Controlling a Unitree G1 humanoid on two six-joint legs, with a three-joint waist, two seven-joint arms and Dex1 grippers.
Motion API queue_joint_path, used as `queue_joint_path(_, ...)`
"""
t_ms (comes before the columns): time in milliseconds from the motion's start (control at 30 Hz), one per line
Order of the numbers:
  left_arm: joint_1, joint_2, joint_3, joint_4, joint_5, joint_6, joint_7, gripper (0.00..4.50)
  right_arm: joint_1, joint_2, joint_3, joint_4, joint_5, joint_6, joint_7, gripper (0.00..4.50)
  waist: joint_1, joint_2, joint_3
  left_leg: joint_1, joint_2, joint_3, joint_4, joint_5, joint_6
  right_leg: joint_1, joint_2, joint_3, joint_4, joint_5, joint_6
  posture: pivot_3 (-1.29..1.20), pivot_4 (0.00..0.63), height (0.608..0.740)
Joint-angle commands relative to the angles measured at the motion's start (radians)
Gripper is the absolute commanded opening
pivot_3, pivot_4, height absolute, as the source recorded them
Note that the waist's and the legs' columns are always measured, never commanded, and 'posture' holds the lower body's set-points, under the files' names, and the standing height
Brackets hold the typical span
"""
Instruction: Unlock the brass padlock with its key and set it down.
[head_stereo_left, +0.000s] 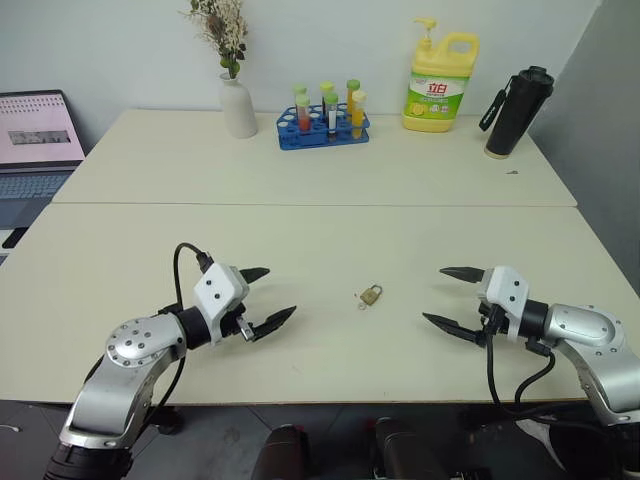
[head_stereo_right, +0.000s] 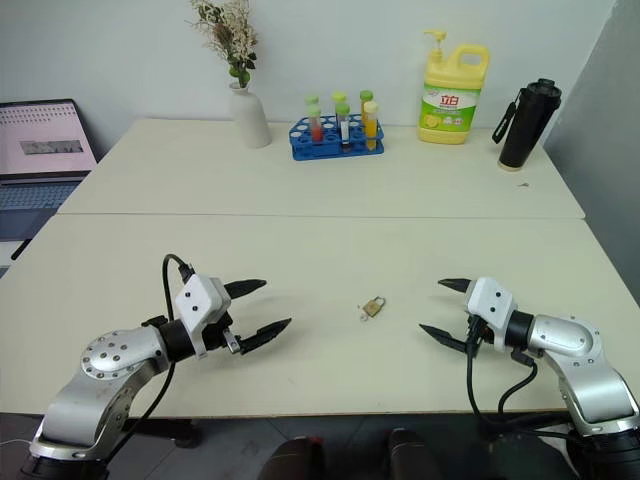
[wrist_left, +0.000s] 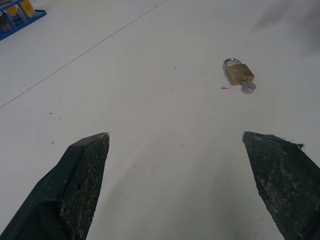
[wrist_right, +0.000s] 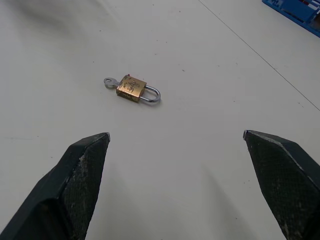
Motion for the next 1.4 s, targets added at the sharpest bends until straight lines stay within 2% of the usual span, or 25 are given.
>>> queue_joint_path(33,-0.002,-0.013,0.030,-0.045,-0.042,0.003,0.005,4.47,-0.013,0.001,-0.012,-0.005,0.001,-0.029,0.007,4.50,0.000,0.000,0.000,0.000,0.000,0.000,0.000,0.000,0.000,0.000,0.000,0.000,0.000,0.000,0.000,0.00,0.150,0.740)
queue_joint_path(633,-0.002,-0.010,0.004,-0.040,0.004,-0.031,0.008,4.47,-0.049,-0.016,0.000,0.008,0.000,0.013,0.042,4.50,0.000,0.000,0.000,0.000,0.000,0.000,0.000,0.000,0.000,0.000,0.000,0.000,0.000,0.000,0.000,0.00,0.150,0.740)
queue_joint_path(933,-0.010,-0.024,0.001,-0.046,0.016,-0.012,0.039,4.47,-0.072,-0.047,0.019,-0.011,0.024,0.063,0.121,4.50,0.000,0.000,0.000,0.000,0.000,0.000,0.000,0.000,0.000,0.000,0.000,0.000,0.000,0.000,0.000,0.00,0.150,0.740)
queue_joint_path(1200,-0.020,-0.017,-0.022,-0.033,0.059,-0.025,0.041,4.47,-0.138,-0.062,0.061,0.014,-0.014,0.048,0.155,4.50,0.000,0.000,0.000,0.000,0.000,0.000,0.000,0.000,0.000,0.000,0.000,0.000,0.000,0.000,0.000,0.00,0.150,0.740)
queue_joint_path(1400,-0.034,-0.017,-0.039,-0.027,0.078,-0.029,0.038,4.47,-0.250,-0.040,0.134,0.076,-0.050,-0.010,0.212,4.50,-0.001,0.000,0.000,0.000,0.000,0.000,0.000,0.000,0.000,0.000,0.000,-0.001,0.000,0.000,0.000,0.00,0.150,0.740)
